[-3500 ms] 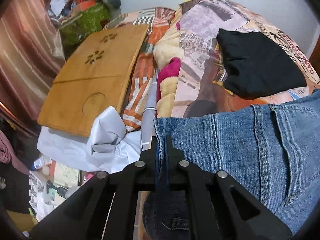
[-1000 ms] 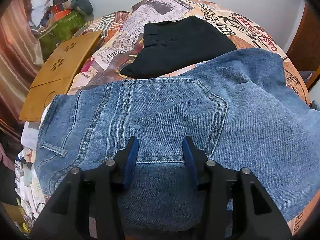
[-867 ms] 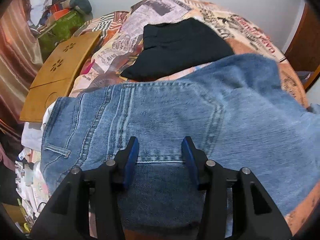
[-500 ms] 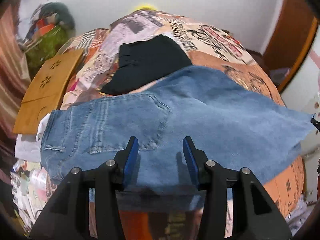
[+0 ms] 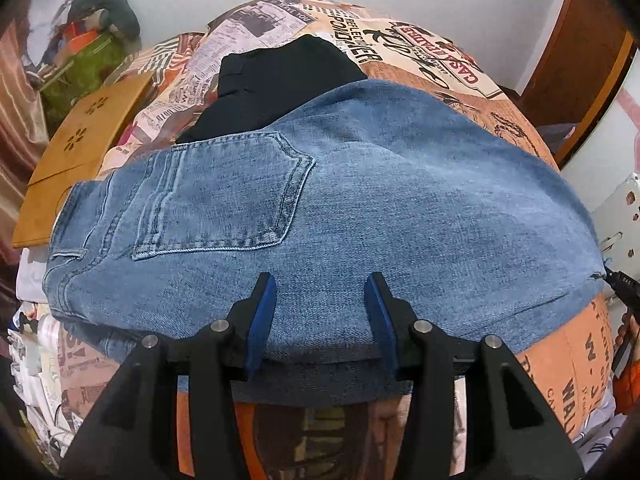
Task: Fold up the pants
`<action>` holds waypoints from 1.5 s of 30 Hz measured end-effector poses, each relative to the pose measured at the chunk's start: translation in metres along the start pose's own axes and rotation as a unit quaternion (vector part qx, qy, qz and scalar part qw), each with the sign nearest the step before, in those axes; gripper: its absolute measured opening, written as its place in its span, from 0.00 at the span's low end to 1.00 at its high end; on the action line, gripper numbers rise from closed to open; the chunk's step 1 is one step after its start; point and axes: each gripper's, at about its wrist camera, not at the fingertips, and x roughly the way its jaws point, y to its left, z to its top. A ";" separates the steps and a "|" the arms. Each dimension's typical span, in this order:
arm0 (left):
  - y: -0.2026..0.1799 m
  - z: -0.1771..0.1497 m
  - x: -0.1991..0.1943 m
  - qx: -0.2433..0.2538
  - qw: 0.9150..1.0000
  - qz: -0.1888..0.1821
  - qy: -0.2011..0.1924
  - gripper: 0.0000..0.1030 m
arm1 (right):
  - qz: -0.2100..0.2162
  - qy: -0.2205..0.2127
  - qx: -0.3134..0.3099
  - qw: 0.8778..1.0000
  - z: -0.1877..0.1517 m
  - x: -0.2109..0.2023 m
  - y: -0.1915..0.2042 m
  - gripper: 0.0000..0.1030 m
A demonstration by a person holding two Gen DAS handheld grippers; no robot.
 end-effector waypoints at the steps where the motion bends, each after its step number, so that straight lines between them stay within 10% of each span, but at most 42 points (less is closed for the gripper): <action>1: -0.001 0.000 0.000 0.002 1.000 0.001 -0.001 0.46 | 0.000 0.001 0.004 1.000 -0.001 -0.003 -0.003 0.10; 13: 0.037 0.005 -0.037 -0.027 0.997 0.046 -0.056 0.46 | -0.100 -0.009 -0.114 0.988 0.015 -0.058 0.041 0.19; 18: 0.097 0.011 -0.053 -0.073 0.991 0.078 -0.076 0.46 | -0.046 -0.039 -0.163 0.985 0.021 -0.074 0.100 0.42; 35: 0.227 -0.020 -0.003 -0.157 0.982 0.101 -0.014 0.50 | 0.180 0.018 -0.386 0.905 -0.006 0.009 0.386 0.45; 39: 0.237 -0.034 -0.007 -0.168 0.980 0.105 -0.011 0.50 | 0.201 0.047 -0.418 0.885 -0.034 0.019 0.412 0.45; 45: 0.234 -0.052 -0.051 -0.175 0.980 0.088 -0.039 0.50 | 0.188 0.070 -0.418 0.886 -0.049 0.024 0.403 0.45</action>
